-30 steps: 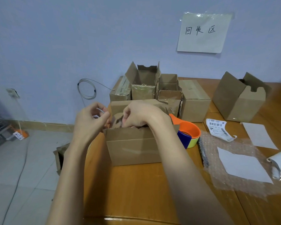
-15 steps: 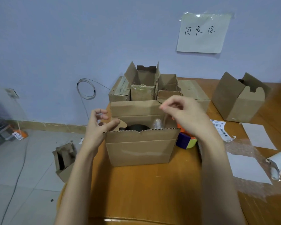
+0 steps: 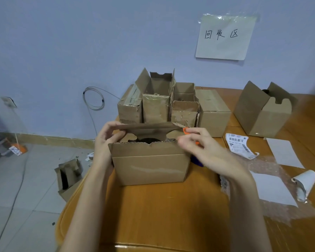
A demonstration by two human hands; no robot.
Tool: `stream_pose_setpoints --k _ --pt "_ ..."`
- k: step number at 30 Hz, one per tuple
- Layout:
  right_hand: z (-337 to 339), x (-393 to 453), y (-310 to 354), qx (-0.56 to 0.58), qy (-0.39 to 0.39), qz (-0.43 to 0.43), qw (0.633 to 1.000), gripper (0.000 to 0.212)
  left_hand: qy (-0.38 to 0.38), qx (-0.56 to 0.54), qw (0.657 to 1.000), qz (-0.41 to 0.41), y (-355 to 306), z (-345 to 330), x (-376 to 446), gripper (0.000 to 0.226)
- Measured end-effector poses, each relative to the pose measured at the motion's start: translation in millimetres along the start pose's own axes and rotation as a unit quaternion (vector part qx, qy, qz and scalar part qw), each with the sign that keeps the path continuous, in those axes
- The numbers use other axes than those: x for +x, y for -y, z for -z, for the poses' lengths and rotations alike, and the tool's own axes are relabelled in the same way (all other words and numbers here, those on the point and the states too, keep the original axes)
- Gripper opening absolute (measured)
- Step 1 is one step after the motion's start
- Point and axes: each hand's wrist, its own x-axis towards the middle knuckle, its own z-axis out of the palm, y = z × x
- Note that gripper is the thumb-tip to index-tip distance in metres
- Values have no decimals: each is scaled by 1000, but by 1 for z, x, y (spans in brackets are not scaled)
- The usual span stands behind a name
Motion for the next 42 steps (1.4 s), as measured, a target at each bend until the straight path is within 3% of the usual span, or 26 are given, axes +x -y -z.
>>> stream_pose_setpoints --k 2,4,7,9,11,13,17,20,23,27,29,32,36,39,42 --pt "-8 2 -5 -19 -75 35 996 61 14 -7 1000 -6 1 0 1 26" --pt "-15 7 -7 44 -151 76 985 64 32 -22 999 -5 -2 1 1 27" --pt "-27 17 -8 143 -145 117 972 72 85 -19 996 -2 -7 11 1 42" --pt "-37 24 -10 155 -160 111 969 50 131 6 991 15 -11 18 -2 58" --pt "-47 28 -11 160 -217 104 957 28 155 59 986 8 -13 18 -7 54" --pt "-54 31 -10 137 -261 109 949 22 135 136 981 -9 -14 12 -12 40" --pt "-50 32 -10 108 -286 109 946 17 85 149 985 -6 -15 7 -14 48" --pt "-28 28 -22 44 -397 49 916 12 86 135 987 10 -17 6 -15 41" --pt "-7 20 -38 -139 -343 -81 926 13 85 134 987 12 -16 6 -16 41" --pt "-5 14 -44 -234 -199 -147 940 31 98 139 985 16 -19 8 -15 40" --pt "-9 15 -45 -248 -218 -138 934 24 104 172 980 -2 -23 7 -15 30" --pt "-11 20 -52 -252 -309 -89 913 20 89 250 963 -32 -33 0 -14 19" --pt "3 22 -52 -67 -399 -11 914 19 78 388 916 -71 -49 -17 -14 17" --pt "17 11 -29 92 -440 62 891 3 81 377 919 -86 -61 -28 -14 30" --pt "29 -3 0 268 -424 102 859 5 63 368 920 -124 -72 -43 -12 28"
